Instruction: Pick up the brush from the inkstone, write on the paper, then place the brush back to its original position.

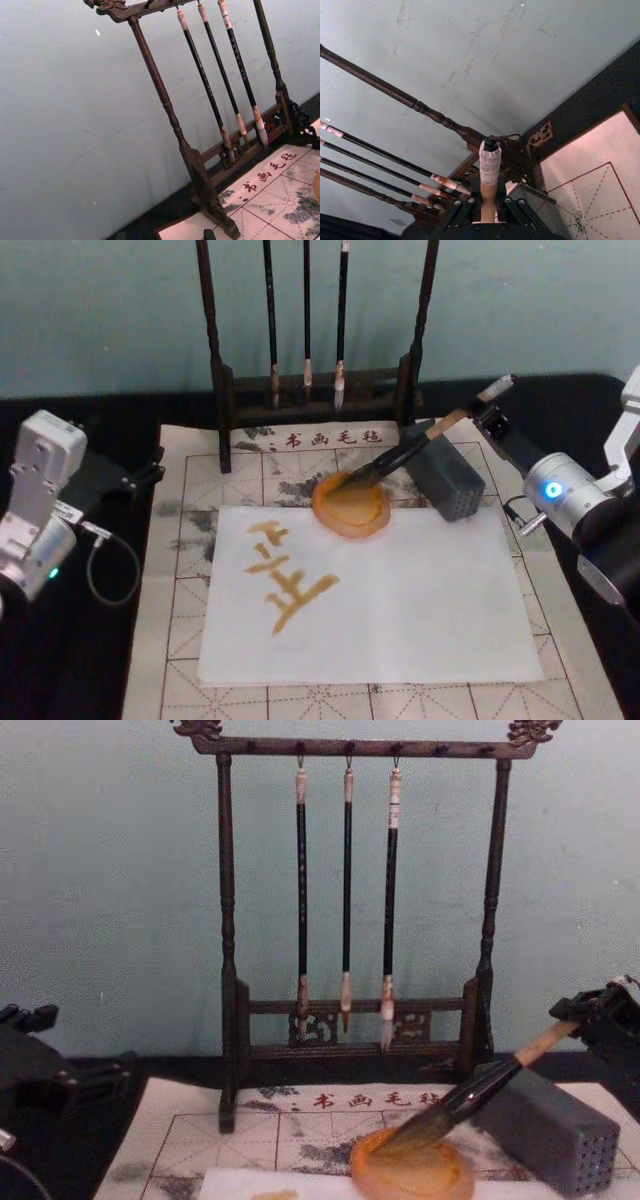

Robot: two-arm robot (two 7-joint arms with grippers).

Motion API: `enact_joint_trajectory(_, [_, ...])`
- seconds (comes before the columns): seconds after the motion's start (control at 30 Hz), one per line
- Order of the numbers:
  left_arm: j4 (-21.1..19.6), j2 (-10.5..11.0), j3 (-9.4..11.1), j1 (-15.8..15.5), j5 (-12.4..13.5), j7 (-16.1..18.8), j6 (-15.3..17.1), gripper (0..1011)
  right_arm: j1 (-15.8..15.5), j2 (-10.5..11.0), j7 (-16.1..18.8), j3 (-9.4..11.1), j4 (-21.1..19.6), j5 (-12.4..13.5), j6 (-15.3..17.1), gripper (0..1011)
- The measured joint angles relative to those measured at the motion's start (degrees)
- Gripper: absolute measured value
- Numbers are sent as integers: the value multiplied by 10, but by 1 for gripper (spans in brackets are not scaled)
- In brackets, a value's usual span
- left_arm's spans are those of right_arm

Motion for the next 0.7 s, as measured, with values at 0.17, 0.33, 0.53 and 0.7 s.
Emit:
enact_joint_trajectory(0.17, [0, 0, 0, 0, 0, 0, 0, 1001, 3, 2, -3, -7, 3, 3, -7, 185])
enact_joint_trajectory(0.33, [0, 0, 0, 0, 0, 0, 0, 1001, 5, 3, -6, -14, 5, 6, -11, 185])
enact_joint_trajectory(0.53, [0, 0, 0, 0, 0, 0, 0, 1001, 8, 6, -10, -21, 7, 8, -16, 185])
enact_joint_trajectory(0.7, [0, 0, 0, 0, 0, 0, 0, 1001, 9, 7, -12, -23, 7, 8, -18, 185])
